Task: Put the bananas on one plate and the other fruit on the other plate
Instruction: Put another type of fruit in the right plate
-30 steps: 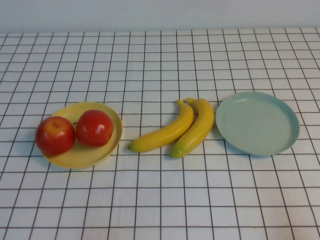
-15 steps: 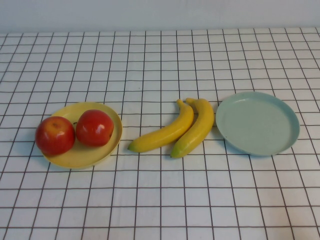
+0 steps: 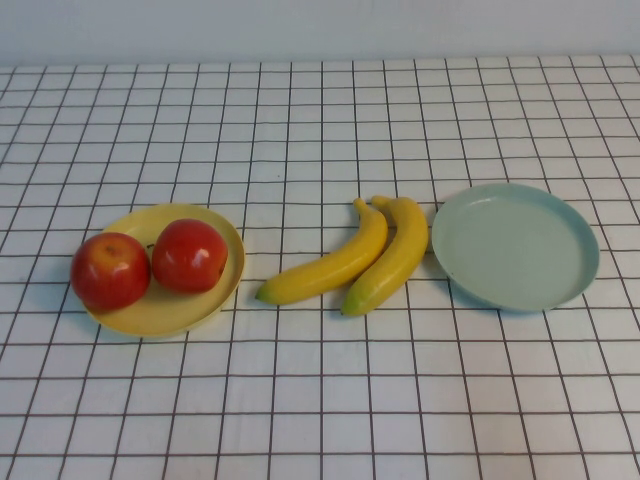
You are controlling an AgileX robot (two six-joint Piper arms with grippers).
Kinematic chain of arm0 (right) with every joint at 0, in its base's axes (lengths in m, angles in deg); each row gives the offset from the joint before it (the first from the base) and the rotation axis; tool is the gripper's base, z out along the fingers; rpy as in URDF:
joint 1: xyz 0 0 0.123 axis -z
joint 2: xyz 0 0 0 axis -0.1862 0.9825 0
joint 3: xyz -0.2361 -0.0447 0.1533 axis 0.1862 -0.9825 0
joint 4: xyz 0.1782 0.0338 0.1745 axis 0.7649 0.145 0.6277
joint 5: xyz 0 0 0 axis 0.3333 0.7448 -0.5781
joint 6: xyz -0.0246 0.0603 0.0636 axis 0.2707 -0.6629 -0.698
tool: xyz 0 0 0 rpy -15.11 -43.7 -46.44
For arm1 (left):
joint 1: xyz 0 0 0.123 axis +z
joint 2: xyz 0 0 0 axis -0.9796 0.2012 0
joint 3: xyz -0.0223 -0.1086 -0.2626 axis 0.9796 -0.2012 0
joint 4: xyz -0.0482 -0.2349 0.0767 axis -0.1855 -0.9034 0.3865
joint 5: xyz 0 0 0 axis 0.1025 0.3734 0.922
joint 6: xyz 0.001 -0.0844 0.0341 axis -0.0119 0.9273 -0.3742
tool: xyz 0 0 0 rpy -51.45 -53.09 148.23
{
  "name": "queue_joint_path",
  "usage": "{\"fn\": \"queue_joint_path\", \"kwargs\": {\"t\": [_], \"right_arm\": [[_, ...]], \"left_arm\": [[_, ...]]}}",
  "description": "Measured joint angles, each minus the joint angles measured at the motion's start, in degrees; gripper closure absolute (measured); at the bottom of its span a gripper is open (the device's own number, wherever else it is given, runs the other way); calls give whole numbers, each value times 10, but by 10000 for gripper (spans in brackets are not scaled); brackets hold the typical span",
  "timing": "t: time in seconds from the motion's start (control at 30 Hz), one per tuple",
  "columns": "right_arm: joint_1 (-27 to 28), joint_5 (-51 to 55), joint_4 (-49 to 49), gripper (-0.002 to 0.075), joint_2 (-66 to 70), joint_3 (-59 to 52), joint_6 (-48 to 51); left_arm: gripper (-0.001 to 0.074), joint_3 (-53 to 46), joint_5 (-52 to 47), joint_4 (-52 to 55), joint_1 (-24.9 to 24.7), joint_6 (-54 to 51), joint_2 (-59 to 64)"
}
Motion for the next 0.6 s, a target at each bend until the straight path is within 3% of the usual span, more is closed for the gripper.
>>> {"fn": "queue_joint_path", "kwargs": {"t": [0.13, 0.37, 0.47, 0.6], "right_arm": [[0, 19, -24, 741, 106, 61, 34], [0, 201, -85, 741, 351, 202, 37], [-19, 271, -152, 741, 462, 282, -7], [-94, 330, -310, 741, 581, 391, -141]], "left_arm": [[733, 0, 0, 0, 0, 0, 0], [733, 0, 0, 0, 0, 0, 0], [733, 0, 0, 0, 0, 0, 0], [733, 0, 0, 0, 0, 0, 0]]}}
